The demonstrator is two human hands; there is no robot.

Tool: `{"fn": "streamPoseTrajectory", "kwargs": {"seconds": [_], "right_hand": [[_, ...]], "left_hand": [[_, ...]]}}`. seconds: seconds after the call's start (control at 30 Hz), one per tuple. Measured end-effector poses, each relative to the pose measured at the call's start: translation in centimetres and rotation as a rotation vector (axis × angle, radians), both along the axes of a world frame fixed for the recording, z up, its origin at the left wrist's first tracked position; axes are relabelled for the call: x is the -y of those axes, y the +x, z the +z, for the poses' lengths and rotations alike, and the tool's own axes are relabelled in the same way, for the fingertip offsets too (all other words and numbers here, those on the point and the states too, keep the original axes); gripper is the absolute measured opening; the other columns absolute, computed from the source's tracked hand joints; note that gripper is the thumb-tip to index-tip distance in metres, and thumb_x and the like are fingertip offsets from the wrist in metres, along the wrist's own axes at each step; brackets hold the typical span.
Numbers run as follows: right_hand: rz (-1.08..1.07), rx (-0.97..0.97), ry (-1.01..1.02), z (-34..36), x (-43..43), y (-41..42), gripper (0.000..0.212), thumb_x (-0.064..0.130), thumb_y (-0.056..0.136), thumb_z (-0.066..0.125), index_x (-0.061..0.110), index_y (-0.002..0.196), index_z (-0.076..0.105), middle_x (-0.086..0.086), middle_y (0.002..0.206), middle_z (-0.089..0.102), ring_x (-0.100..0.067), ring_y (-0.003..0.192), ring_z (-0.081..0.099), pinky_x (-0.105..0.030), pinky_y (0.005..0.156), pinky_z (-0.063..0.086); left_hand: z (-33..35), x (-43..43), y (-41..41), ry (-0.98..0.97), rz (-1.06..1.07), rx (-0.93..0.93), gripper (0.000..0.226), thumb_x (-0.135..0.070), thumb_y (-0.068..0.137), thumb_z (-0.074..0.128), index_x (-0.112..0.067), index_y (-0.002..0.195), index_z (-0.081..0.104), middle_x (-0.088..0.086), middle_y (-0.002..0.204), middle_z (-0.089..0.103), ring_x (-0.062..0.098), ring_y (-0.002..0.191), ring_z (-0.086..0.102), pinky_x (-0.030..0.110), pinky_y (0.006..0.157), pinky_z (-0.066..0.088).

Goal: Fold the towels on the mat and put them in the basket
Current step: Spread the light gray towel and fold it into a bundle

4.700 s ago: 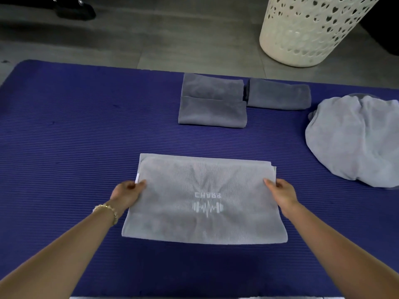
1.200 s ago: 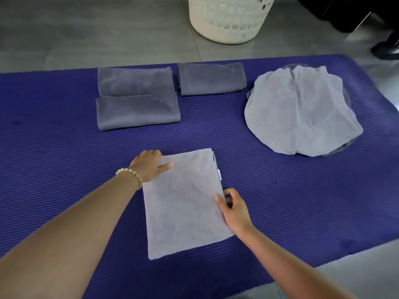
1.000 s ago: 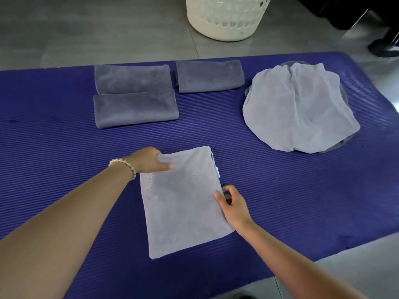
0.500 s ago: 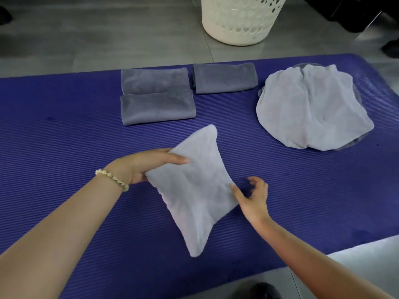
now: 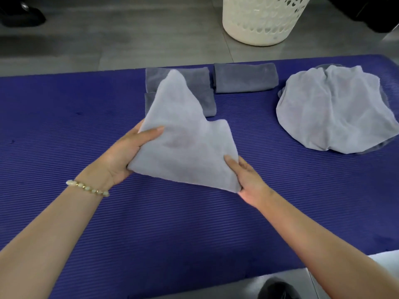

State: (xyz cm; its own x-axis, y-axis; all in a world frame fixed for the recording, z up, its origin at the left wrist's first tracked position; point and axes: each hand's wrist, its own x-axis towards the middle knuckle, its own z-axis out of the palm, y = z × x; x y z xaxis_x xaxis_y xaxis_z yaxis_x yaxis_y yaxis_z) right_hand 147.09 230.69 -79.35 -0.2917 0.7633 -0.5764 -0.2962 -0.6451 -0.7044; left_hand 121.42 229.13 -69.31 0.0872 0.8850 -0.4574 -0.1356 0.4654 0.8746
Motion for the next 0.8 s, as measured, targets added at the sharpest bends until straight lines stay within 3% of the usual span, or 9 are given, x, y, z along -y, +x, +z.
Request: {"fn": "streamPoseTrajectory", "kwargs": {"seconds": [0.1, 0.2, 0.27, 0.33, 0.43, 0.53, 0.63, 0.8], "right_hand": [[0.032, 0.273, 0.162, -0.4, -0.2, 0.1, 0.028, 0.027, 0.094, 0.058, 0.018, 0.120, 0.059, -0.001, 0.112, 0.071, -0.012, 0.093, 0.070, -0.022, 0.070, 0.055], [0.091, 0.631, 0.193, -3.2, 0.8, 0.0, 0.034, 0.026, 0.095, 0.057, 0.016, 0.128, 0.052, -0.001, 0.114, 0.066, -0.011, 0.092, 0.065, -0.015, 0.069, 0.048], [0.106, 0.839, 0.266, -5.1, 2.0, 0.3, 0.044, 0.026, 0.095, 0.057, 0.015, 0.135, 0.044, 0.003, 0.128, 0.054, -0.009, 0.106, 0.056, -0.016, 0.082, 0.043], [0.207, 0.958, 0.448, -6.0, 3.1, 0.9, 0.053, 0.030, 0.093, 0.059, 0.016, 0.140, 0.039, 0.010, 0.134, 0.041, -0.007, 0.122, 0.044, -0.020, 0.097, 0.036], [0.538, 1.108, 0.823, -6.4, 4.0, 1.2, 0.060, 0.046, 0.091, 0.055, 0.028, 0.145, 0.035, 0.013, 0.151, 0.027, -0.004, 0.139, 0.024, -0.028, 0.115, 0.022], [0.884, 1.179, 1.069, -6.8, 3.8, 0.9, 0.070, 0.063, 0.088, 0.041, 0.036, 0.150, 0.021, 0.012, 0.159, 0.011, -0.005, 0.146, 0.004, -0.034, 0.121, 0.006], [1.103, 1.214, 1.088, -7.4, 3.4, 0.6, 0.078, 0.066, 0.085, 0.039, 0.041, 0.150, 0.002, 0.016, 0.159, -0.009, -0.004, 0.145, -0.015, -0.028, 0.118, -0.011], [1.098, 1.252, 1.035, -8.0, 2.7, -0.2, 0.088, 0.066, 0.084, 0.051, 0.040, 0.150, 0.000, 0.016, 0.157, -0.014, -0.008, 0.145, -0.018, -0.031, 0.119, -0.010]], "left_hand": [[-5.0, 1.7, -2.0, -0.007, 0.113, -0.124, 0.036, -0.037, 0.088, 0.059, -0.027, 0.122, 0.059, -0.005, 0.113, 0.070, 0.015, 0.102, 0.068, 0.032, 0.080, 0.055], [-11.5, 3.9, -2.8, -0.138, 0.062, -0.405, 0.044, -0.036, 0.092, 0.058, -0.020, 0.133, 0.050, 0.000, 0.115, 0.066, 0.020, 0.104, 0.064, 0.041, 0.090, 0.052], [-14.4, 5.6, -2.9, -0.240, 0.051, -0.635, 0.058, -0.038, 0.092, 0.058, -0.016, 0.142, 0.039, 0.005, 0.125, 0.055, 0.022, 0.112, 0.053, 0.039, 0.099, 0.043], [-15.5, 7.2, -2.9, -0.085, -0.017, -0.941, 0.066, -0.043, 0.089, 0.060, -0.017, 0.144, 0.035, 0.004, 0.142, 0.039, 0.022, 0.131, 0.036, 0.037, 0.109, 0.031], [-15.7, 8.5, -2.3, 0.389, -0.394, -1.207, 0.068, -0.053, 0.089, 0.052, -0.030, 0.148, 0.029, -0.008, 0.152, 0.025, 0.015, 0.142, 0.019, 0.032, 0.119, 0.010], [-16.6, 8.3, -0.7, 0.520, -0.738, -1.311, 0.077, -0.067, 0.085, 0.033, -0.036, 0.152, 0.011, -0.007, 0.160, 0.004, 0.014, 0.147, -0.004, 0.032, 0.119, -0.009], [-17.4, 7.8, 0.5, 0.445, -0.801, -1.353, 0.085, -0.069, 0.083, 0.031, -0.037, 0.150, -0.010, -0.004, 0.159, -0.016, 0.018, 0.145, -0.020, 0.035, 0.116, -0.016], [-17.1, 6.6, 1.4, 0.345, -0.763, -1.391, 0.087, -0.064, 0.087, 0.046, -0.037, 0.150, -0.008, -0.006, 0.158, -0.018, 0.022, 0.147, -0.017, 0.036, 0.115, -0.015]]}}
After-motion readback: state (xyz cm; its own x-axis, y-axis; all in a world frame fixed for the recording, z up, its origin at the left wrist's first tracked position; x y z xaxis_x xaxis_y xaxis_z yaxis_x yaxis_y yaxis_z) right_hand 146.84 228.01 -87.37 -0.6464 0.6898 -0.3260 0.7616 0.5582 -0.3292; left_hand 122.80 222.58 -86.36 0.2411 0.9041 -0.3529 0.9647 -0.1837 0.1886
